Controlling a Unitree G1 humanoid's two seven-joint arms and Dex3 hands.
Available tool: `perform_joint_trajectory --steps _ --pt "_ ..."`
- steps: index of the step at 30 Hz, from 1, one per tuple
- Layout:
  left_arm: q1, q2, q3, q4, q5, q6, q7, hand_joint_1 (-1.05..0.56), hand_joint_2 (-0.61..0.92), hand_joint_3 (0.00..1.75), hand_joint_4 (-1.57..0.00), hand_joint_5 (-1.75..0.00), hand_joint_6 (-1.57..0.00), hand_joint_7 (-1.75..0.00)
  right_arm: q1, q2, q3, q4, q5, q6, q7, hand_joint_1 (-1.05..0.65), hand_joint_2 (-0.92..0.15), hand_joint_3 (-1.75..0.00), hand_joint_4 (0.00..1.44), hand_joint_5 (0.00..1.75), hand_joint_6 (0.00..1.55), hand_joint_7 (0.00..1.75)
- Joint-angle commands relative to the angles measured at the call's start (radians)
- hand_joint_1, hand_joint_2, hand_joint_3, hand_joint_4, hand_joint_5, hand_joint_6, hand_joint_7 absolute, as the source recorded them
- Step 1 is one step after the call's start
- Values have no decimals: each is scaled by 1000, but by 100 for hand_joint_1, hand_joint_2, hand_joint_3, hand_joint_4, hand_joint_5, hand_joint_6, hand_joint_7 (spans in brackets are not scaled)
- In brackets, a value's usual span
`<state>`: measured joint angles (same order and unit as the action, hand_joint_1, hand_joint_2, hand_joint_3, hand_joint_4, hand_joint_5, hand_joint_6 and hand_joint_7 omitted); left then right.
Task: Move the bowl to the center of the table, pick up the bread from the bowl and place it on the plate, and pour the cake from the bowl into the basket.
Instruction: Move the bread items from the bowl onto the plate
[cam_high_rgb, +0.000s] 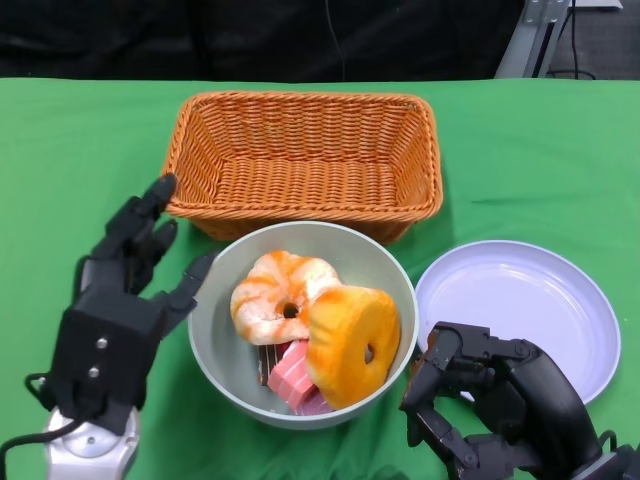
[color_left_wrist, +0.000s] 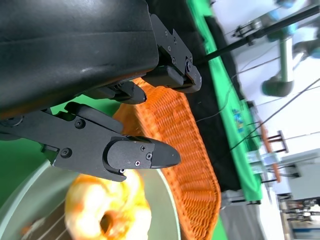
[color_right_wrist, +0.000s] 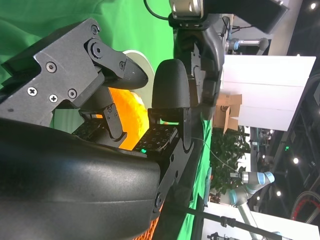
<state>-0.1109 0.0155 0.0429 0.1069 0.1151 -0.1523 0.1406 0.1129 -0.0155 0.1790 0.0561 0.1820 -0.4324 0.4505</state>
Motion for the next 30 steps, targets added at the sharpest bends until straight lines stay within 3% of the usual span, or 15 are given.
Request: perform_joint_trajectory --steps 1,5,8,12,14,15,17,18,19,21,26,29,30 --pt "-26 52 19 51 -9 -122 -28 -36 92 29 -52 -4 -50 -5 1 -5 -6 -3 8 -11 0 -4 -50 -105 79 160 77 122" --pt "-60 99 37 141 -47 -262 -84 -29 92 21 -66 -9 -66 -8 4 -5 -7 -8 11 -2 -2 -5 -50 -106 80 160 77 122" --pt "-95 134 51 231 -84 -375 -140 -17 92 18 -85 -13 -86 -11 5 -4 -9 -5 12 -10 -1 -5 -49 -106 80 159 77 122" --pt "-144 177 65 369 -158 -523 -256 -5 92 27 -110 -24 -115 -20 4 -8 -13 1 4 -26 -2 -5 -49 -107 80 158 76 123" --pt "-159 185 74 413 -193 -552 -299 -3 92 29 -115 -34 -121 -25 6 -8 -14 -1 2 -28 -6 -5 -49 -106 80 158 76 123" --pt "-165 187 77 429 -205 -563 -314 0 90 35 -107 -64 -120 -35 7 -8 -14 -2 1 -30 -8 -5 -49 -106 80 157 77 123" --pt "-177 191 88 464 -242 -573 -359 2 85 47 -97 -96 -112 -55 11 -9 -17 -7 3 -26 -11 -5 -49 -105 80 157 77 123" --pt "-182 192 92 477 -255 -576 -376 2 81 57 -91 -112 -104 -73 11 -10 -17 -9 3 -23 -13 -5 -49 -105 80 157 76 122" --pt "-188 196 97 493 -269 -578 -399 2 78 63 -89 -120 -98 -84 12 -13 -20 -12 2 -21 -15 -5 -50 -106 80 156 76 122" --pt "-196 202 104 514 -286 -582 -430 0 71 78 -85 -133 -91 -104 10 -16 -27 -15 -1 -24 -21 -3 -49 -107 80 156 77 121" --pt "-211 193 117 538 -301 -603 -466 0 60 101 -80 -146 -83 -124 -3 -22 -50 -19 -27 -49 -47 -5 -49 -107 78 158 77 121" --pt "-217 183 120 552 -308 -613 -476 -1 56 108 -80 -150 -81 -131 -22 -46 -72 -50 -99 -84 -82 -10 -49 -103 76 151 75 116" --pt "-218 181 122 555 -312 -612 -479 0 55 109 -81 -150 -81 -131 -28 -55 -78 -68 -135 -97 -99 -15 -48 -99 77 140 76 107"
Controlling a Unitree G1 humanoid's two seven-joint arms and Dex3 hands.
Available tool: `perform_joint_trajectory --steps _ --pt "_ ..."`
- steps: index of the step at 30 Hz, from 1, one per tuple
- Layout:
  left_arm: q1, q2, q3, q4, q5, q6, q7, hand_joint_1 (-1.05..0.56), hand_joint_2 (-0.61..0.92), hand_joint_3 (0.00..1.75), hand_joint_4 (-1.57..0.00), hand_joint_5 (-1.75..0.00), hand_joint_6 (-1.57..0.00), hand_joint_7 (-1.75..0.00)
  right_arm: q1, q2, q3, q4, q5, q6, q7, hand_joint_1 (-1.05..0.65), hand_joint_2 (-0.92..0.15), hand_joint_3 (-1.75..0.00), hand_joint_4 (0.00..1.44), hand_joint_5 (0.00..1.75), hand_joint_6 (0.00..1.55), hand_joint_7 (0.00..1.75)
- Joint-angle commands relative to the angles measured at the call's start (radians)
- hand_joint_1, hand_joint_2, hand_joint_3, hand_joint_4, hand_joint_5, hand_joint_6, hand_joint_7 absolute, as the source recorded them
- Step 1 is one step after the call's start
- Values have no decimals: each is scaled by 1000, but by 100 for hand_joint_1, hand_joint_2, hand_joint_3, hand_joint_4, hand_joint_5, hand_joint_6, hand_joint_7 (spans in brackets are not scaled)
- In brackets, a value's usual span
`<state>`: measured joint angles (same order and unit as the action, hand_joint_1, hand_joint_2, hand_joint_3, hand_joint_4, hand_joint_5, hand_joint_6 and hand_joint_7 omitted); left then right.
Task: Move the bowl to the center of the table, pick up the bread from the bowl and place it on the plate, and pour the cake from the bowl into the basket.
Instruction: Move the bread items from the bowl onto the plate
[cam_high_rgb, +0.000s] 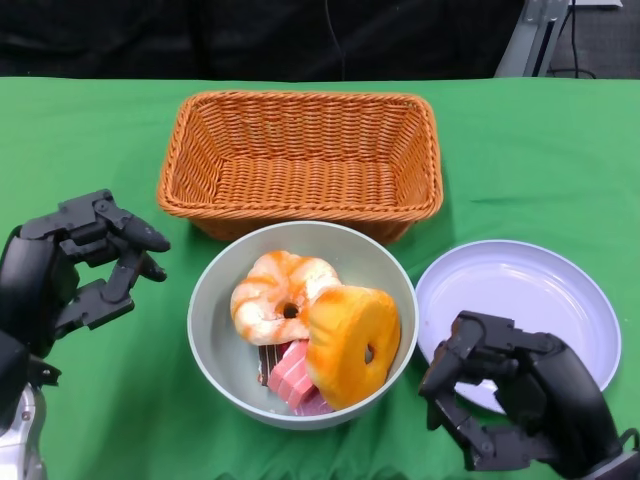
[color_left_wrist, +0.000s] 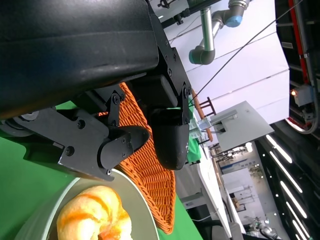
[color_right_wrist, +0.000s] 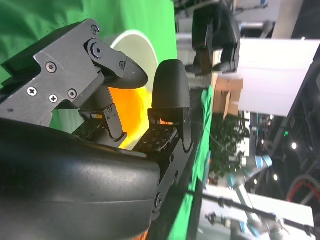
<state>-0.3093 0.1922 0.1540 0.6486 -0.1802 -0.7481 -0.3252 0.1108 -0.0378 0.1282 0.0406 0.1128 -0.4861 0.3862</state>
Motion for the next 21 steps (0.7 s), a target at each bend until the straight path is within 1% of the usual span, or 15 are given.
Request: perform_joint_trajectory --steps 1,2,3,4,5,6,7,8,10,12,15,17,21 --pt "-20 2 12 15 -19 -17 -17 0 55 109 -81 -151 -81 -132 -30 -42 -31 -72 -93 -50 -48 -17 -48 -96 78 134 77 102" --pt "-20 -1 12 16 -20 -21 -17 0 55 110 -81 -151 -81 -132 -33 -55 -37 -107 -125 -48 -60 -19 -51 -88 78 131 78 97" --pt "-21 -3 13 17 -20 -23 -17 0 55 110 -81 -150 -81 -132 -36 -65 -41 -137 -147 -48 -68 -23 -61 -64 75 122 79 84" --pt "-21 -6 13 16 -19 -25 -16 0 55 110 -81 -150 -81 -132 -38 -77 -45 -172 -168 -40 -74 -24 -68 -48 75 117 81 76" --pt "-21 -7 13 16 -18 -26 -15 0 55 111 -81 -150 -81 -131 -40 -88 -47 -204 -185 -31 -79 -25 -73 -36 73 113 82 69" --pt "-20 -9 12 14 -16 -24 -13 0 55 111 -81 -150 -81 -131 -42 -102 -51 -244 -205 -19 -82 -26 -77 -27 72 109 82 63" --pt "-19 -11 11 12 -15 -22 -12 0 55 111 -82 -150 -81 -131 -44 -115 -54 -275 -224 -9 -85 -28 -81 -15 70 101 82 54" --pt "-19 -12 10 11 -13 -21 -11 0 55 111 -82 -150 -81 -131 -48 -130 -58 -303 -247 -8 -87 -29 -83 -10 70 97 82 49" --pt "-19 -14 8 11 -13 -20 -15 -1 55 111 -82 -149 -82 -131 -67 -160 -67 -346 -293 -14 -89 -34 -85 -3 68 84 81 34" --pt "-18 -16 5 8 -13 -16 -18 -2 55 110 -81 -149 -82 -131 -94 -185 -71 -365 -326 -12 -89 -39 -85 -1 68 72 82 21" --pt "-15 -20 2 5 -12 -16 -19 -2 55 109 -81 -149 -81 -130 -138 -216 -74 -372 -387 4 -94 -45 -84 0 68 62 81 12" --pt "-13 -25 1 0 -13 -11 -17 -2 55 108 -81 -149 -82 -129 -163 -233 -73 -381 -438 28 -94 -54 -84 0 65 53 77 6" --pt "-10 -27 0 2 0 -24 -13 -2 55 108 -81 -149 -82 -129 -203 -239 -56 -403 -567 92 -115 -66 -86 0 60 42 72 1"
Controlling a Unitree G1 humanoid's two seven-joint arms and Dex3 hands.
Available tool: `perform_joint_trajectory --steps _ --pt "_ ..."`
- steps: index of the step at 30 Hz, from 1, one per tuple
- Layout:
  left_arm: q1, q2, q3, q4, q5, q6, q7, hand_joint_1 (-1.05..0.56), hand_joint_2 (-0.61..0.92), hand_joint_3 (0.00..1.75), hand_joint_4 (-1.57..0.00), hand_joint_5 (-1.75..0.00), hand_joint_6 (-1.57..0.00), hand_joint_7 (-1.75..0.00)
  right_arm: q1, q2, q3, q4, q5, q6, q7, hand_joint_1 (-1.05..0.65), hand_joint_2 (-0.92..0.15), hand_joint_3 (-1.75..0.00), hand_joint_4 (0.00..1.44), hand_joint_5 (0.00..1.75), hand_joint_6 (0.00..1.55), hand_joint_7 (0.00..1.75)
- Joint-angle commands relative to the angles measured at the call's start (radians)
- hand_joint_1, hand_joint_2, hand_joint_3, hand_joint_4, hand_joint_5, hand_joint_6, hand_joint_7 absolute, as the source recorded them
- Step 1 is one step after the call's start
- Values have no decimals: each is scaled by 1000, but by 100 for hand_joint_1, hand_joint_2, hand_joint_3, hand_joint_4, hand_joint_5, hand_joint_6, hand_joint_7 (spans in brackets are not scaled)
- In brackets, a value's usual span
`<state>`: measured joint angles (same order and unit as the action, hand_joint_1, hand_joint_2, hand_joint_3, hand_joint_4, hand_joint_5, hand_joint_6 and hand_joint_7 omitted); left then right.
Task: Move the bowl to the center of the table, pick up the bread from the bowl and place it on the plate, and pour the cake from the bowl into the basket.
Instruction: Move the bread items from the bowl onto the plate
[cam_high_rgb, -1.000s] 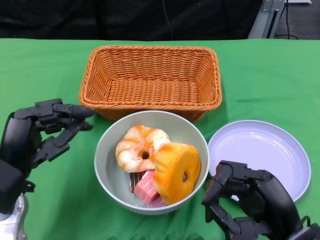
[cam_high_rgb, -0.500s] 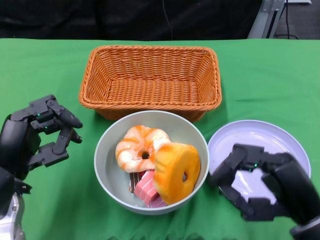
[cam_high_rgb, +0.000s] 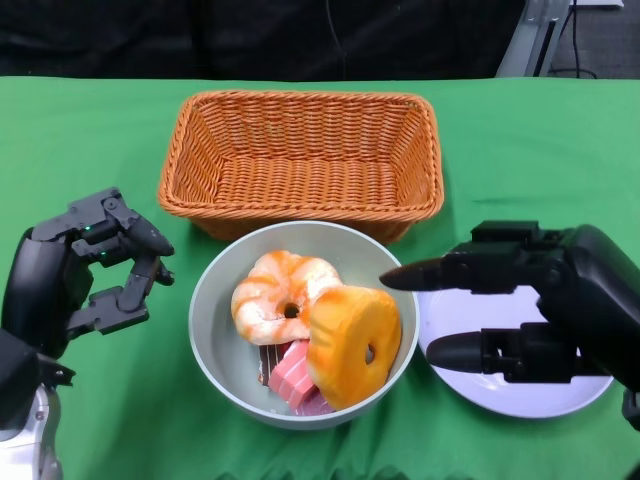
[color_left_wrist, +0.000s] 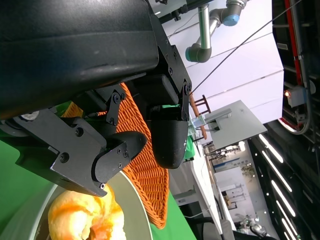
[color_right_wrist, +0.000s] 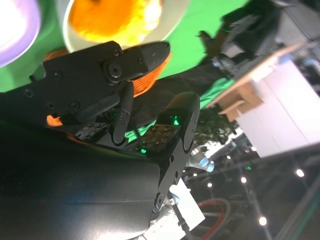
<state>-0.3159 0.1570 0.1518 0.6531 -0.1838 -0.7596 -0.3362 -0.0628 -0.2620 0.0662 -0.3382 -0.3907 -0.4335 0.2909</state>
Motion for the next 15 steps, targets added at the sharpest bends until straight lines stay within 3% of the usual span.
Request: perform_joint_trajectory --steps 1,9,15 --pt "-5 7 3 0 1 -15 -6 -2 55 108 -81 -149 -82 -128 -38 -15 11 -28 -89 54 -23 -68 -85 0 60 40 71 1" --pt "1 -2 -1 -12 6 -9 -8 -3 58 104 -81 -150 -82 -127 -120 -26 70 -9 -254 163 -20 -72 -88 -1 58 31 62 0" --pt "6 -8 -4 -27 16 -7 1 -3 59 104 -81 -149 -81 -129 -187 -25 133 85 -304 212 -27 -73 -90 -1 62 26 62 0"
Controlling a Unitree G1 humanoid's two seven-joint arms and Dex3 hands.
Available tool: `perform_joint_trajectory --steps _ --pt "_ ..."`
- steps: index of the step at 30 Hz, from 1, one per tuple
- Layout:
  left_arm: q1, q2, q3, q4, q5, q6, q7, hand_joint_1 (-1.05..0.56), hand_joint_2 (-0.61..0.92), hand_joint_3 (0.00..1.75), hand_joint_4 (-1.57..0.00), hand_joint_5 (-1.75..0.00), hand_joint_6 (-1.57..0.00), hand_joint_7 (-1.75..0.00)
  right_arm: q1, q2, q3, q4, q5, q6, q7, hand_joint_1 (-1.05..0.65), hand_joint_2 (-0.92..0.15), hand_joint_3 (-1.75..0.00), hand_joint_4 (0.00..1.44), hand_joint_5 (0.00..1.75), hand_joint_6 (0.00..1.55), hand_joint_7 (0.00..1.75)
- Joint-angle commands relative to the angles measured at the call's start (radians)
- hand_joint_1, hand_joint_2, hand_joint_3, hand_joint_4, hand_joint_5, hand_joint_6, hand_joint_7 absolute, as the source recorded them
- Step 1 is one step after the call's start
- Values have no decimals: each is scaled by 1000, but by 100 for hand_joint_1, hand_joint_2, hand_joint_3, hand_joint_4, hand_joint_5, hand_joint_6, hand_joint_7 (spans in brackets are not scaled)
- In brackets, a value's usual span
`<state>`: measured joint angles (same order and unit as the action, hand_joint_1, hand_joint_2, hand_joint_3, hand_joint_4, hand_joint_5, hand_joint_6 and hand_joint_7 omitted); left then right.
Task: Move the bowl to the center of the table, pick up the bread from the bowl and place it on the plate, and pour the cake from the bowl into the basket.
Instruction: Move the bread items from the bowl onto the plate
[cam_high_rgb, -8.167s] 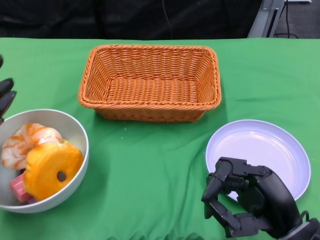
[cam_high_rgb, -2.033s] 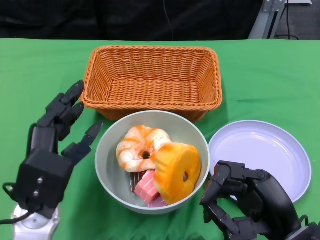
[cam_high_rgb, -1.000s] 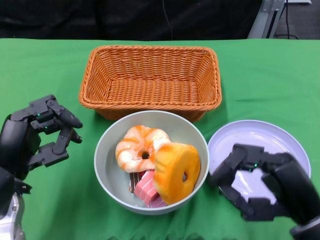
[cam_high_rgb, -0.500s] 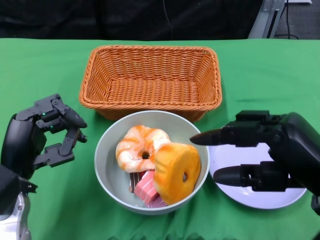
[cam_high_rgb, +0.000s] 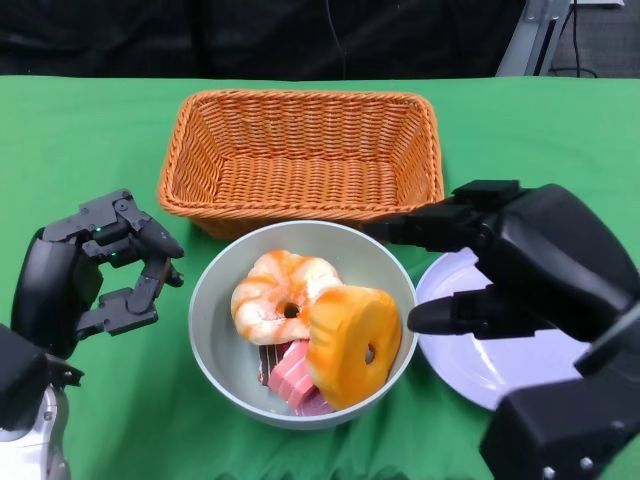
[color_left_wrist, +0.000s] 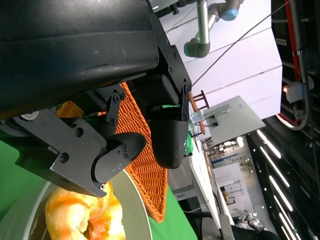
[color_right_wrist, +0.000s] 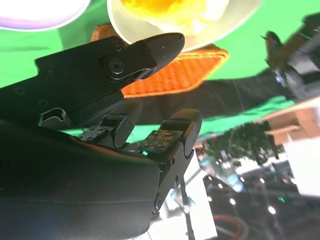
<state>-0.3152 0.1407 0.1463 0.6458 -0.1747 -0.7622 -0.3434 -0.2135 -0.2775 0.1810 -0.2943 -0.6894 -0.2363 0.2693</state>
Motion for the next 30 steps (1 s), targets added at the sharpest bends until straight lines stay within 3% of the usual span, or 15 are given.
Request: perform_joint_trajectory --steps 1,6,14,30 --pt "6 7 1 -22 7 -1 10 -3 59 105 -81 -150 -81 -130 -46 -8 26 59 -4 16 -10 -73 -89 -1 64 26 62 1" --pt "11 -1 0 -40 18 7 25 -2 58 108 -82 -152 -81 -134 -105 -14 76 154 -1 40 12 -75 -90 0 64 19 61 0" --pt "9 -3 -2 -36 24 -12 30 -3 57 110 -81 -155 -79 -136 -195 -18 141 243 52 116 152 -81 -92 -1 56 8 53 0" --pt "7 -18 -7 -36 33 -15 45 -3 57 110 -80 -154 -78 -136 -260 -16 224 297 40 177 201 -78 -92 -2 50 0 49 0"
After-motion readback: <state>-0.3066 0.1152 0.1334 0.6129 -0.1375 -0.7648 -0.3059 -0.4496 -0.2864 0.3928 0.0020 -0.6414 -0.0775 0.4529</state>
